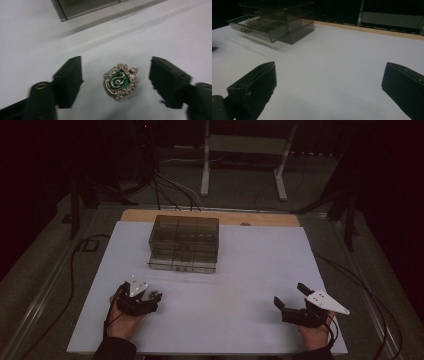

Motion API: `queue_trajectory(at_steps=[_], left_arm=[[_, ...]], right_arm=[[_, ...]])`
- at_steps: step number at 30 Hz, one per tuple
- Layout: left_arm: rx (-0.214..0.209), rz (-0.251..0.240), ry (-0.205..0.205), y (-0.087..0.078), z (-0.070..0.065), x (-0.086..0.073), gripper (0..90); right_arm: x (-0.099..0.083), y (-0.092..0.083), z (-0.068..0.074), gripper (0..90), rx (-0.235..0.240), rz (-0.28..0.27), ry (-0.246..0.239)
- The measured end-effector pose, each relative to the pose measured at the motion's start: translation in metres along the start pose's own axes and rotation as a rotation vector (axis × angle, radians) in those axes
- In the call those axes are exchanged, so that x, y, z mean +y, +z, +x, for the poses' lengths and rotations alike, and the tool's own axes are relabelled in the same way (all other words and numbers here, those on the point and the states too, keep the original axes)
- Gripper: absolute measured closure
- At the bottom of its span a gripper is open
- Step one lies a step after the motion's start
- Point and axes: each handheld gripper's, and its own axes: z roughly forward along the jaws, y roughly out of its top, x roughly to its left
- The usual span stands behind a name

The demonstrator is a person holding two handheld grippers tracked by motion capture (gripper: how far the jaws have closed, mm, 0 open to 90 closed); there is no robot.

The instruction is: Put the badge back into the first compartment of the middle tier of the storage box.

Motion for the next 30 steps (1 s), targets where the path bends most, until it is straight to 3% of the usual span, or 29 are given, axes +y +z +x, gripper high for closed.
queue_trajectory(at_steps=[9, 12, 17, 23, 30], left_arm=[[-0.009, 0.057, 0.056, 0.006, -0.005, -0.001, 48.3], [-0.007, 0.069, 0.058, 0.007, -0.005, -0.002, 56.2], [-0.021, 0.051, 0.037, 0.005, -0.003, -0.001, 64.9], [-0.035, 0.001, -0.018, -0.006, 0.006, -0.002, 80.2], [-0.02, 0.009, -0.064, -0.015, 0.018, -0.006, 87.8]], right_arm=[[0.0, 0.0, 0.0, 0.0, 0.001, -0.005, 0.005], [0.0, -0.001, -0.001, 0.0, 0.001, -0.006, 0.006], [0.0, -0.001, 0.0, 0.0, 0.002, -0.004, 0.005], [0.0, 0.0, 0.0, 0.0, 0.001, -0.004, 0.004], [0.0, 0.0, -0.001, 0.0, 0.0, -0.001, 0.007]])
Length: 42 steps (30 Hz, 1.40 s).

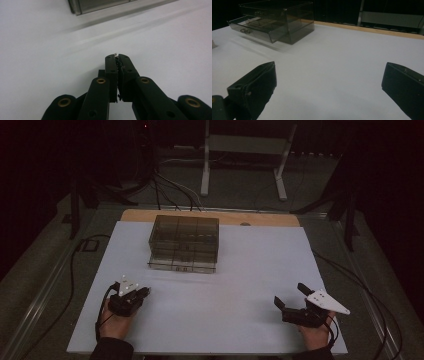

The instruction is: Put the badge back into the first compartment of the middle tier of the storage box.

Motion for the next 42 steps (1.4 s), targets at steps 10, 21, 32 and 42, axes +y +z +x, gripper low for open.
queue_trajectory(at_steps=[10, 21, 32, 42], left_arm=[[-0.008, 0.023, 0.007, 0.002, 0.002, 0.0, 88.0], [0.008, 0.028, 0.021, 0.001, 0.0, 0.003, 89.0], [0.021, -0.001, 0.01, -0.004, 0.0, 0.007, 89.1], [0.03, -0.031, 0.008, -0.013, 0.001, 0.015, 89.0]], right_arm=[[0.0, 0.001, 0.0, 0.0, 0.0, 0.004, 0.0], [0.0, 0.001, 0.0, 0.0, 0.001, 0.002, 0.002], [0.0, 0.001, 0.0, 0.0, 0.002, 0.004, 0.002], [0.0, 0.001, 0.0, 0.0, 0.005, 0.006, 0.002]])
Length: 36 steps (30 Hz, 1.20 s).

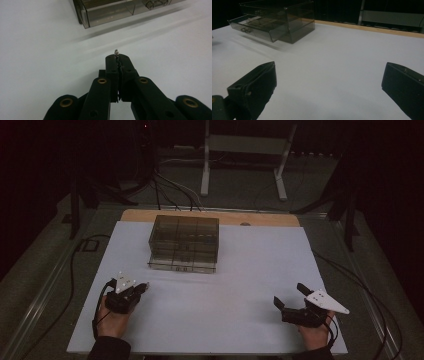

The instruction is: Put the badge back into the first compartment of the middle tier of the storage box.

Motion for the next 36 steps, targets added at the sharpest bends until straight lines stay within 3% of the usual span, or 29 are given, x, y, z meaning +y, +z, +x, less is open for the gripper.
queue_trajectory(at_steps=[36], left_arm=[[0.016, -0.072, 0.01, -0.007, 0.0, 0.032, 89.1]], right_arm=[[0.0, 0.0, 0.0, 0.0, 0.003, 0.002, 0.001]])
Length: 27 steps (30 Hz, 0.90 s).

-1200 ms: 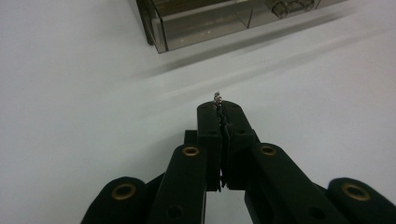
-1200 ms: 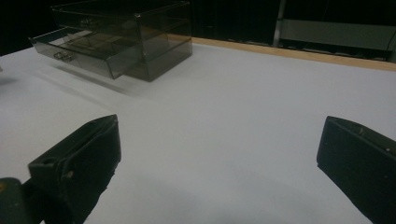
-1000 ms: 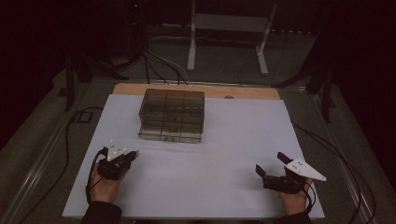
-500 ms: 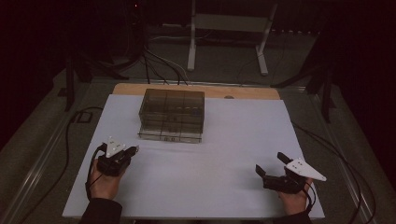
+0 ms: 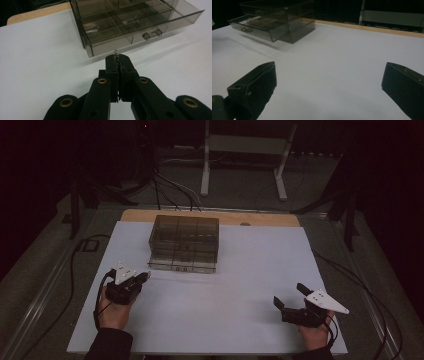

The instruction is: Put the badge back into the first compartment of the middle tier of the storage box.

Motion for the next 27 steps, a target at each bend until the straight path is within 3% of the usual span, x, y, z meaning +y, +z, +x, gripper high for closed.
queue_trajectory(at_steps=[27], left_arm=[[0.022, -0.034, 0.012, 0.004, 0.007, 0.02, 89.0]], right_arm=[[0.0, 0.0, 0.0, 0.0, -0.001, 0.002, 0.0]])
